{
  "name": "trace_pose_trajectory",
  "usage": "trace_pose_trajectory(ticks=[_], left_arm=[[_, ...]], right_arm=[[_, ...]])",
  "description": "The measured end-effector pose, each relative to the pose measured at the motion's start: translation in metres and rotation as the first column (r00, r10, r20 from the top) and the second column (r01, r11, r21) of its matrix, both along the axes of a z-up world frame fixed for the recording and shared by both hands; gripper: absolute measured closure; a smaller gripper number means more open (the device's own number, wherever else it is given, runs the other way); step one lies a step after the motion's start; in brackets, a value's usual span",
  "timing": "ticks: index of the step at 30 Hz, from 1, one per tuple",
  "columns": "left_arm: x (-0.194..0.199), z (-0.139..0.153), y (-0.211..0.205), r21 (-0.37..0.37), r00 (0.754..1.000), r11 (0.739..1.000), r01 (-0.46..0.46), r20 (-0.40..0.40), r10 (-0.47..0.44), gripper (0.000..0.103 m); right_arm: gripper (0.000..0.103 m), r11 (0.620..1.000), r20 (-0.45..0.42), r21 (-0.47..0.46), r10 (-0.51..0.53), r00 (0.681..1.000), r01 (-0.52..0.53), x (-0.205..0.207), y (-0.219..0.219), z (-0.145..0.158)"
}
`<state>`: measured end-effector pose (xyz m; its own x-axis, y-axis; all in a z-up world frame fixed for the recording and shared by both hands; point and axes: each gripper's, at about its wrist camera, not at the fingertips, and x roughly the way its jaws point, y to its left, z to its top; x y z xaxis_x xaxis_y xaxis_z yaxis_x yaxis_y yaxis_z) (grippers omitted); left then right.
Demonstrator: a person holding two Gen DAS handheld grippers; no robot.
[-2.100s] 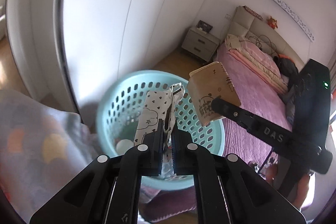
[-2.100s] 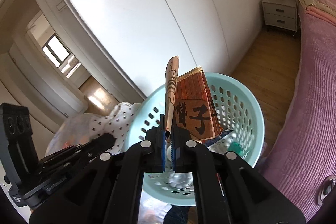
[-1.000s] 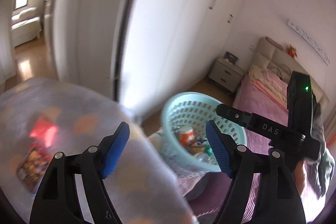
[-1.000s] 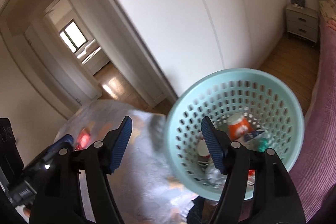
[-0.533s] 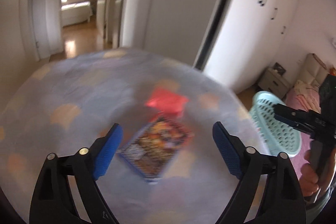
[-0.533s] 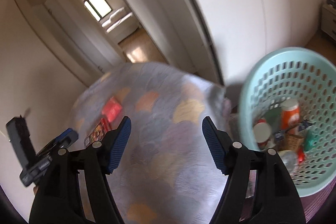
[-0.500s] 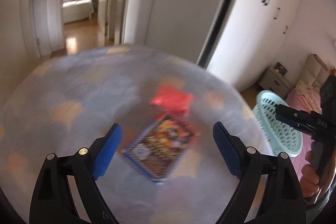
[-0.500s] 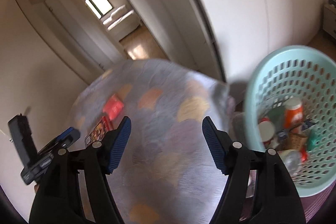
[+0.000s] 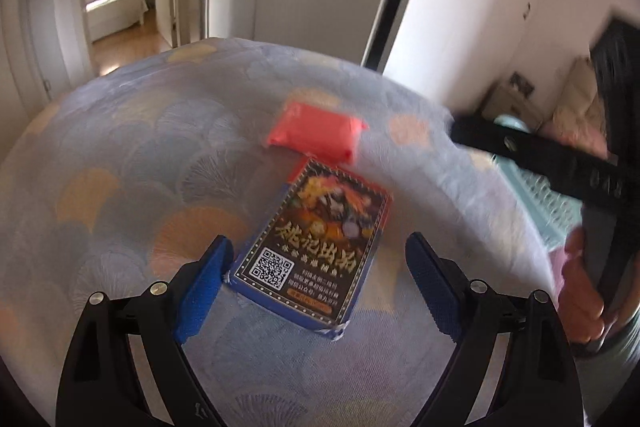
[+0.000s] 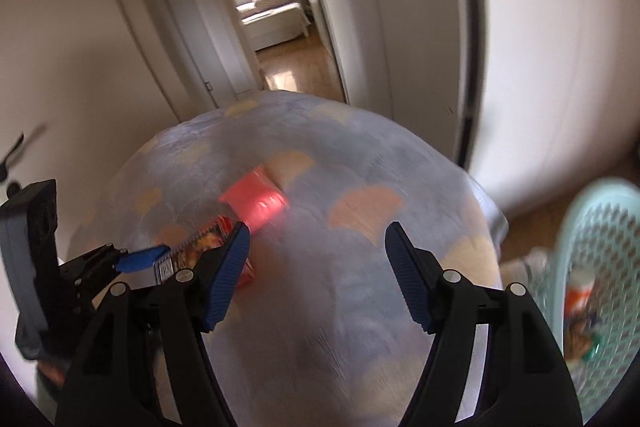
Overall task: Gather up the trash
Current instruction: 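Grasp the blue card box with the left tool while the right tool grasps the red bag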
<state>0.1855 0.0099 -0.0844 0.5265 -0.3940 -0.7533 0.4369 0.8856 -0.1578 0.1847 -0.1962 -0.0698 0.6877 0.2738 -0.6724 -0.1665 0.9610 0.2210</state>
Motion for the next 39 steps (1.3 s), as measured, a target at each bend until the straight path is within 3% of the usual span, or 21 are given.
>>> trace_pose_trajectory(ticks=[4, 5, 9, 13, 18, 23, 28, 32, 39], left_arm=[[-0.005, 0.001, -0.009, 0.066, 0.999, 0.997, -0.025, 0.039, 0.022, 0.023], [-0.005, 0.0, -0.009, 0.076, 0.999, 0.997, -0.029, 0.041, 0.026, 0.033], [-0.006, 0.003, -0.001, 0.056, 0.998, 0.997, -0.048, 0.042, 0.046, 0.036], [-0.006, 0.008, 0.024, 0.01, 0.99, 0.991, -0.131, 0.046, 0.131, 0.036], [0.005, 0.011, 0.058, -0.055, 0.959, 0.958, -0.28, 0.028, 0.282, 0.036], [0.003, 0.009, 0.057, -0.035, 0.941, 0.943, -0.331, 0.065, 0.332, 0.036], [0.005, 0.01, 0.056, -0.014, 0.93, 0.935, -0.354, 0.096, 0.354, 0.036], [0.011, 0.008, 0.065, -0.047, 0.929, 0.93, -0.365, 0.054, 0.367, 0.036], [0.009, 0.007, 0.064, -0.05, 0.925, 0.926, -0.374, 0.059, 0.377, 0.036]], right_arm=[[0.037, 0.999, -0.021, -0.015, 0.043, 0.999, -0.044, 0.016, 0.019, -0.005], [0.037, 0.999, -0.03, -0.006, 0.051, 0.998, -0.051, 0.019, 0.021, -0.007], [0.037, 0.998, -0.05, 0.029, 0.063, 0.997, -0.062, 0.026, 0.025, -0.012], [0.036, 0.996, -0.059, 0.045, 0.074, 0.995, -0.072, 0.03, 0.028, -0.014], [0.034, 0.991, -0.093, -0.05, 0.117, 0.989, -0.122, 0.04, 0.053, -0.023], [0.031, 0.98, -0.123, -0.159, 0.102, 0.987, -0.121, 0.058, 0.078, -0.03], [0.032, 0.962, -0.1, -0.24, 0.104, 0.99, -0.126, 0.06, 0.096, -0.032], [0.061, 0.952, -0.077, -0.265, 0.135, 0.988, -0.151, 0.055, 0.1, -0.032], [0.062, 0.95, 0.012, -0.292, 0.124, 0.992, -0.115, 0.039, 0.103, -0.026]])
